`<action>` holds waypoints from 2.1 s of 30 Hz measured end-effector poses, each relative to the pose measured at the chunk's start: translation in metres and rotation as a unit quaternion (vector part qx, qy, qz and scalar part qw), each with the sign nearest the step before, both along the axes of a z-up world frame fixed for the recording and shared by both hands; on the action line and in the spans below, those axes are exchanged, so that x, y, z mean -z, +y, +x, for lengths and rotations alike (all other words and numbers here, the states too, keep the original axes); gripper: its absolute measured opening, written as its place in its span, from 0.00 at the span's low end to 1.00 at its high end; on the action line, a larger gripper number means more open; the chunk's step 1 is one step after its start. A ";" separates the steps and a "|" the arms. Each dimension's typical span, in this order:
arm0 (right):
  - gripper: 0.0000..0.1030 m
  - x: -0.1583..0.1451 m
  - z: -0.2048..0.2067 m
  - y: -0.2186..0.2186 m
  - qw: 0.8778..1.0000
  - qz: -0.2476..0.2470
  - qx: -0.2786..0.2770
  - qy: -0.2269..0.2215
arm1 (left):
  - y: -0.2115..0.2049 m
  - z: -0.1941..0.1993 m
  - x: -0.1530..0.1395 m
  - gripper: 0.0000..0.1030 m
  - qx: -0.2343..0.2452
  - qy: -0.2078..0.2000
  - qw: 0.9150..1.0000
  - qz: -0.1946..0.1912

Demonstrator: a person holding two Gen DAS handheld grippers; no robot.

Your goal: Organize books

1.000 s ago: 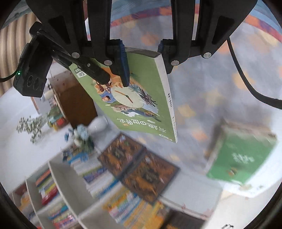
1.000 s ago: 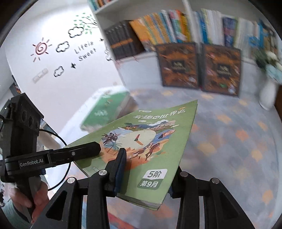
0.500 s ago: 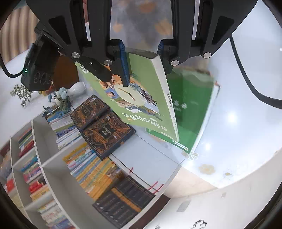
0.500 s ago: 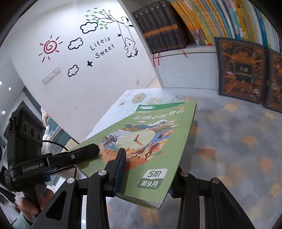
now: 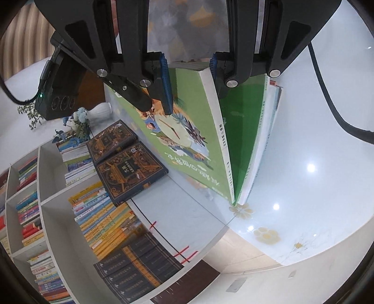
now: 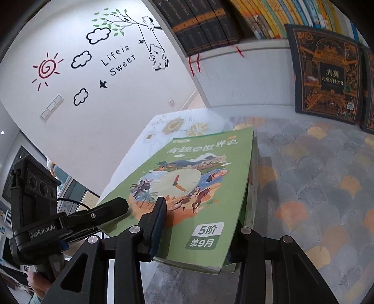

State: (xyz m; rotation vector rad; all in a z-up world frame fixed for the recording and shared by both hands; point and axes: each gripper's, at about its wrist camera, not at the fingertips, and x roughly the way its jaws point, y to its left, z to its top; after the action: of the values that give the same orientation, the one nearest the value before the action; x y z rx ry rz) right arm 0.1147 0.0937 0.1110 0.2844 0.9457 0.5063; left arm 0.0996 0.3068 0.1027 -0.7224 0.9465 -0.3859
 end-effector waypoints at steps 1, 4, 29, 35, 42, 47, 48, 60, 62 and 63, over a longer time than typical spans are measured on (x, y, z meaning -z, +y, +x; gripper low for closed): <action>0.41 0.003 0.002 0.002 1.000 -0.001 0.000 0.007 | 0.001 0.000 0.004 0.22 -0.003 0.006 1.000 -0.002; 0.45 0.015 0.006 0.005 0.999 0.000 0.006 0.033 | 0.005 0.002 0.017 0.26 -0.011 0.036 0.999 0.002; 0.64 -0.078 -0.146 -0.174 0.985 -0.130 0.099 -0.064 | -0.172 -0.120 -0.083 0.81 -0.019 -0.074 0.949 0.304; 0.77 -0.134 -0.196 -0.267 0.970 -0.108 0.175 -0.129 | -0.259 -0.145 -0.128 0.99 -0.022 -0.176 0.902 0.393; 0.77 -0.161 -0.221 -0.332 0.962 -0.125 0.211 -0.122 | -0.334 -0.160 -0.164 0.99 -0.022 -0.195 0.894 0.403; 0.79 -0.173 -0.237 -0.364 0.956 -0.134 0.224 -0.130 | -0.372 -0.166 -0.174 0.99 -0.025 -0.187 0.876 0.443; 0.79 -0.174 -0.238 -0.369 0.956 -0.137 0.225 -0.130 | -0.377 -0.169 -0.176 0.99 -0.028 -0.193 0.872 0.448; 0.79 -0.162 -0.233 -0.389 0.965 -0.130 0.195 -0.117 | -0.392 -0.180 -0.173 0.99 -0.049 -0.167 0.883 0.437; 0.79 -0.161 -0.229 -0.390 0.967 -0.129 0.190 -0.114 | -0.392 -0.180 -0.173 0.99 -0.053 -0.168 0.882 0.438; 0.79 -0.160 -0.228 -0.390 0.967 -0.128 0.189 -0.114 | -0.393 -0.179 -0.173 0.99 -0.055 -0.168 0.881 0.439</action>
State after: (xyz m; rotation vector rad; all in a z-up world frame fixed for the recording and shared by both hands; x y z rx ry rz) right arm -0.1134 -0.2962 0.2710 0.1615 0.7006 0.0604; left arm -0.0798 -0.0858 0.2761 0.1302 0.6413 0.0473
